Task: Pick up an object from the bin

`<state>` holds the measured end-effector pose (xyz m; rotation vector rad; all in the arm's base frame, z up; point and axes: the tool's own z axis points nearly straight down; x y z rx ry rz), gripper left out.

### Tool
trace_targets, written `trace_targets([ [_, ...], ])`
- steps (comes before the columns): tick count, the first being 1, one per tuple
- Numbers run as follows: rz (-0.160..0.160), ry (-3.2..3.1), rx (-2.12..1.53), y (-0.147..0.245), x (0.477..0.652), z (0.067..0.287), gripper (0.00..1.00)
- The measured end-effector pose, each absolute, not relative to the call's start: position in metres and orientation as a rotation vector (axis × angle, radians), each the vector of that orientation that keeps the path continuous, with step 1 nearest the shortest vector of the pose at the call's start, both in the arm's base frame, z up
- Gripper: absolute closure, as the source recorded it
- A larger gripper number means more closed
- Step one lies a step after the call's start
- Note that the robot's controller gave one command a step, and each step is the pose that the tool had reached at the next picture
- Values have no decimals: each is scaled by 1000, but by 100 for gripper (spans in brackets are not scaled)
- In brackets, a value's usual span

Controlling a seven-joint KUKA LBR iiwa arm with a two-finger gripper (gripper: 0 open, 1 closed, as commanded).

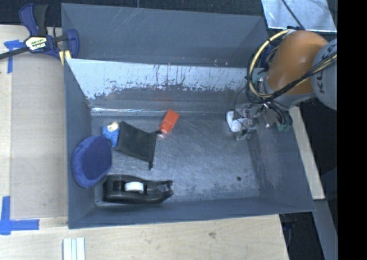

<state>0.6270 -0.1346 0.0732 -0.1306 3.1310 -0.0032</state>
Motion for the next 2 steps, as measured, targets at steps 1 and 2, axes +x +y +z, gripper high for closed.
trace_targets([
  [1, -2, 3127, -185, -116, 625, 123, 100],
  [2, -6, 3125, -166, -128, 611, 199, 100],
])
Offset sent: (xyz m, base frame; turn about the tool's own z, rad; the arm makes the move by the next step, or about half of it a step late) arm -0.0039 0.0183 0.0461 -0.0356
